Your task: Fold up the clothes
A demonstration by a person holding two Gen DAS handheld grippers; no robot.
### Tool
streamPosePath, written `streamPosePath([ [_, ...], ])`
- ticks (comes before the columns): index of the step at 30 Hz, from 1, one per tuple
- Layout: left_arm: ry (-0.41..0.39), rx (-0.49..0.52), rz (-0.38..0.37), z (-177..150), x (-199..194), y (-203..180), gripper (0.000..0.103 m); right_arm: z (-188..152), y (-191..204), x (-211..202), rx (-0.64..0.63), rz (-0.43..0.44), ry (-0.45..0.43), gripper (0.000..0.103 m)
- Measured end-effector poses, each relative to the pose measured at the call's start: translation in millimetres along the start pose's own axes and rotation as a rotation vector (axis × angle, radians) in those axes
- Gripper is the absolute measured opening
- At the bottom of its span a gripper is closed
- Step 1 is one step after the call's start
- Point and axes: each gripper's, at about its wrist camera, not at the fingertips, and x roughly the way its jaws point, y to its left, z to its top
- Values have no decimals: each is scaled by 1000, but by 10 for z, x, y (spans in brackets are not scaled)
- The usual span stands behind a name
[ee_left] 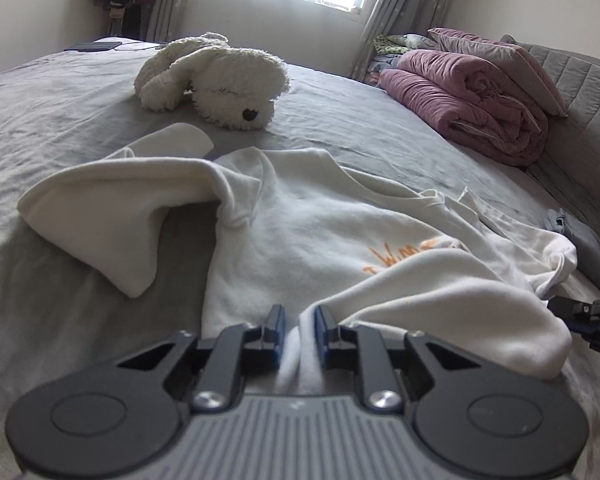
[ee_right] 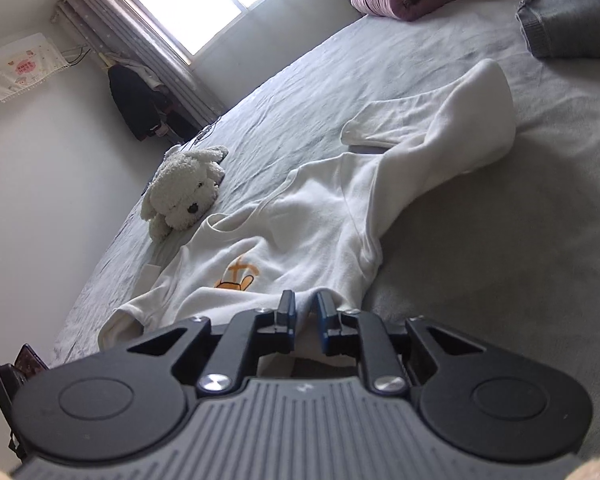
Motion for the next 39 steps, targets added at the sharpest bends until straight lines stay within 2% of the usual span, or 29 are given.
streamPosePath([
  [2,-1,12,14,14,-44,-35,35,0,39,-37,-8,11,-3,40],
  [3,-4,16,24,24,-74,-44,49,2,65,-62,-15,19,-7,45],
  [4,-8,19,32,34,-106,-52,55,3,99,-89,-26,23,-14,52],
  [11,-23,3,2,104,-400,-100,62,-12,295,-213,-101,39,-18,57],
  [16,-68,111,-34,34,-669,-295,68,-62,391,-267,-133,41,10,58],
  [23,-15,319,-150,-243,-801,-577,68,-212,509,-299,-231,29,68,59],
  [28,-13,527,-198,-496,-851,-799,68,-341,580,-245,-323,17,121,58],
  [32,8,607,-203,-613,-800,-907,68,-378,594,-167,-349,20,134,58],
  [33,20,615,-199,-628,-770,-921,66,-381,589,-137,-348,16,133,58],
  [34,37,618,-192,-637,-727,-929,58,-385,584,-106,-346,12,132,58],
  [36,63,604,-146,-634,-623,-924,48,-388,567,-50,-340,7,129,50],
  [38,70,572,-137,-619,-555,-889,48,-376,544,-3,-324,6,122,32],
  [39,67,564,-130,-610,-541,-882,44,-364,536,1,-314,7,116,26],
])
